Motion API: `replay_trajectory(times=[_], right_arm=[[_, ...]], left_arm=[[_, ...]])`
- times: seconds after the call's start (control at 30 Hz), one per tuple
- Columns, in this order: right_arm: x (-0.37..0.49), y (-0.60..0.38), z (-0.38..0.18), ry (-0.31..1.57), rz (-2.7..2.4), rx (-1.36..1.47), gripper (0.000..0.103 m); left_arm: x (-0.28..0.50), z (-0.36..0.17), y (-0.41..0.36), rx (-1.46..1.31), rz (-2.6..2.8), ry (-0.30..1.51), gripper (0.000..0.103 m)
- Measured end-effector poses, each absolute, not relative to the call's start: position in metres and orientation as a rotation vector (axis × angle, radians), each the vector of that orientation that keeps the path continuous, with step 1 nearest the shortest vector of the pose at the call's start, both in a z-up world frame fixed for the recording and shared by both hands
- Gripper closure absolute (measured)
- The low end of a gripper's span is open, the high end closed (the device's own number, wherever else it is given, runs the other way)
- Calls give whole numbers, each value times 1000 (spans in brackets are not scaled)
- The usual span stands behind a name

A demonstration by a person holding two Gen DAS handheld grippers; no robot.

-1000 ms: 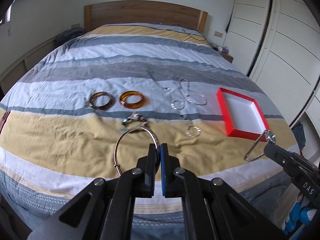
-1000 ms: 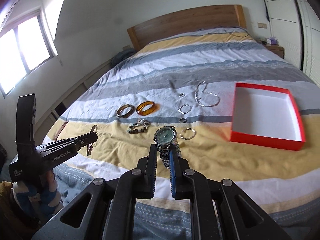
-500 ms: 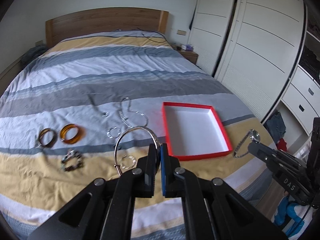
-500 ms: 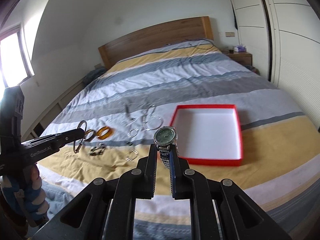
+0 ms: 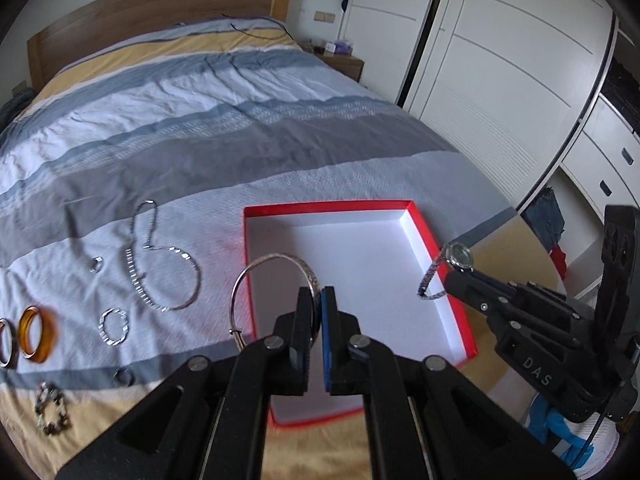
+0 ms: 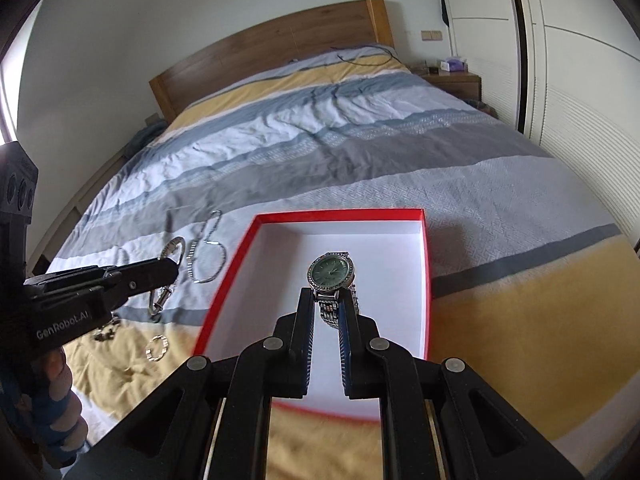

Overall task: Organize jewelry
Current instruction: 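Carry the watch and torque into the red box and release both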

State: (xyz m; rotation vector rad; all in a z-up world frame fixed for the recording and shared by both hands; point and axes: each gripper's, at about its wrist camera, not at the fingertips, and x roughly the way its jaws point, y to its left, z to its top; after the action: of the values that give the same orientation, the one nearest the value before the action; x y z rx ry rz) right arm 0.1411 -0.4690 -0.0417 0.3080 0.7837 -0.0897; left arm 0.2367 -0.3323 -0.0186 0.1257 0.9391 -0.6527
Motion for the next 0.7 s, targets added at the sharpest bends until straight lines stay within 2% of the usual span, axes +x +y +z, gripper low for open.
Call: replay_trajectory(times=[0.37, 0.7], right_arm=[[219, -511, -104, 913, -76, 302, 92], [232, -509, -124, 982, -72, 225, 91]], left_arm=[[279, -94, -378, 151, -666, 1045, 99], [284, -119, -386, 141, -670, 1080, 98]])
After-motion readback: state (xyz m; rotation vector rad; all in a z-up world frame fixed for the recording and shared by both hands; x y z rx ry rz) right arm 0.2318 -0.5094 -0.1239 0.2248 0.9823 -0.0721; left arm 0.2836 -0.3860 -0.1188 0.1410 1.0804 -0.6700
